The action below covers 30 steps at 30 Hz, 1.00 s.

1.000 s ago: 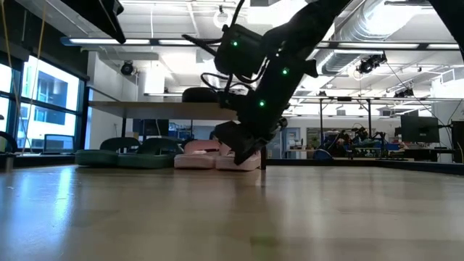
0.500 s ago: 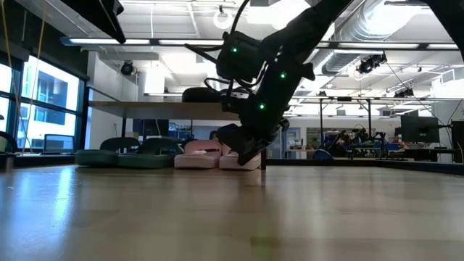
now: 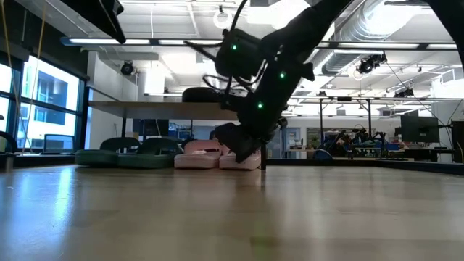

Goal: Pick and place slides into the shelf
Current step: Adjust the right pink slide under the shelf, then adjust the right green slide under the shelf

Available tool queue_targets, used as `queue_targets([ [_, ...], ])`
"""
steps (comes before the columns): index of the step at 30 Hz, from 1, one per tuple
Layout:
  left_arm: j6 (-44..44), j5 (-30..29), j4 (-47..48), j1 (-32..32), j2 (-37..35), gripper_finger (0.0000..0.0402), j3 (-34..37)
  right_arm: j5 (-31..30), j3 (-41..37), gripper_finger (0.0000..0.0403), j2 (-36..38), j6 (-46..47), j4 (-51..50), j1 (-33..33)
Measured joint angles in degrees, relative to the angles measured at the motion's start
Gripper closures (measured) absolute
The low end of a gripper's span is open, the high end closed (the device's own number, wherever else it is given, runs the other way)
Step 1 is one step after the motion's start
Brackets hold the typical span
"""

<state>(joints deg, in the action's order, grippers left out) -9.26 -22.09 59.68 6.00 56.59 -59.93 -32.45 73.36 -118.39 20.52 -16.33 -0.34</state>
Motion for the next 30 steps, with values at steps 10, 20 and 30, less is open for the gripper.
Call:
queue_targets([
  [10, 1.4, 0.0, 0.0, 0.0, 0.0, 0.0218, 0.0, 7.6, 4.9, 0.0403, 0.0, -10.0, 14.4, 6.3],
  [20, 1.5, 0.1, 0.2, 0.0, 0.0, 0.0218, 0.0, 9.0, 12.4, 0.0403, -5.3, -18.2, 17.3, 6.5],
  [30, 1.6, 14.2, 0.3, 0.0, 0.4, 0.0218, 0.0, 1.4, 15.5, 0.0403, -4.8, -17.4, -0.7, 7.0],
])
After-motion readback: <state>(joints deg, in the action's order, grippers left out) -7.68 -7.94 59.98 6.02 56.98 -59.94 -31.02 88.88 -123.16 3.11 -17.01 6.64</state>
